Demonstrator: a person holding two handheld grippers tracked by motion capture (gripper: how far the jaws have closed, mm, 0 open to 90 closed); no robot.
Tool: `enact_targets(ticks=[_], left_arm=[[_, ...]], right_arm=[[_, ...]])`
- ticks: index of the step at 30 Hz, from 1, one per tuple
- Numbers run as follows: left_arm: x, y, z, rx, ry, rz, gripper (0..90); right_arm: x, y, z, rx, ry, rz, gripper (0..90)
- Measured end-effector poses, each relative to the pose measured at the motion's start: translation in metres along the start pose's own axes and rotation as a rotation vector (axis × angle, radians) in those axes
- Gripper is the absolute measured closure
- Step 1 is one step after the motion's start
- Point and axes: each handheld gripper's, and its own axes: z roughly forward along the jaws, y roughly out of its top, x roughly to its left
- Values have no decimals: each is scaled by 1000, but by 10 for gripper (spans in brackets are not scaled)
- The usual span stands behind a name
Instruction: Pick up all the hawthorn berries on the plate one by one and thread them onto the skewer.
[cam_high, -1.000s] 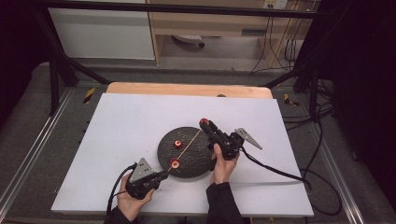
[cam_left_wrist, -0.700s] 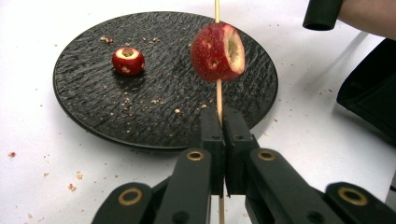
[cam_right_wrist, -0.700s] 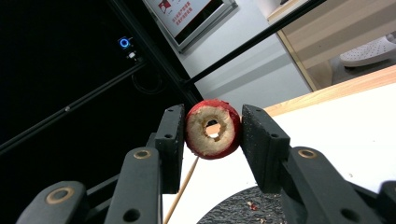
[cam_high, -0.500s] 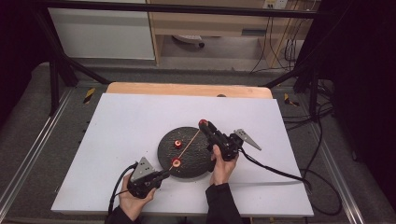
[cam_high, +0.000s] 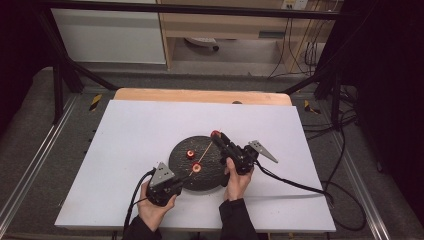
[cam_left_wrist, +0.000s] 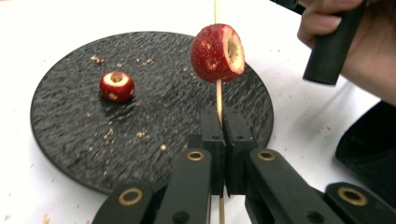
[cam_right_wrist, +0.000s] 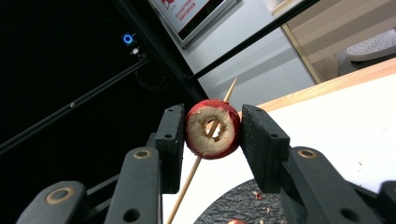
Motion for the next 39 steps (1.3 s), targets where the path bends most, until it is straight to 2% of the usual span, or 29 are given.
enact_targets(ticks=[12, 20, 33, 37, 39], left_arm=[[1, 23, 16, -9, 3, 0, 883], [2, 31, 26, -12, -2, -1, 883], [4, 31, 29, -14, -16, 2, 883], [6, 28, 25, -10, -18, 11, 883], [8, 25, 22, -9, -19, 5, 884]], right_arm=[[3, -6, -4, 28, 11, -6, 613], [3, -10, -5, 50, 15, -16, 612], [3, -11, -7, 91, 16, -31, 608], [5, -6, -9, 106, 15, -43, 560], [5, -2, -11, 121, 18, -67, 532]])
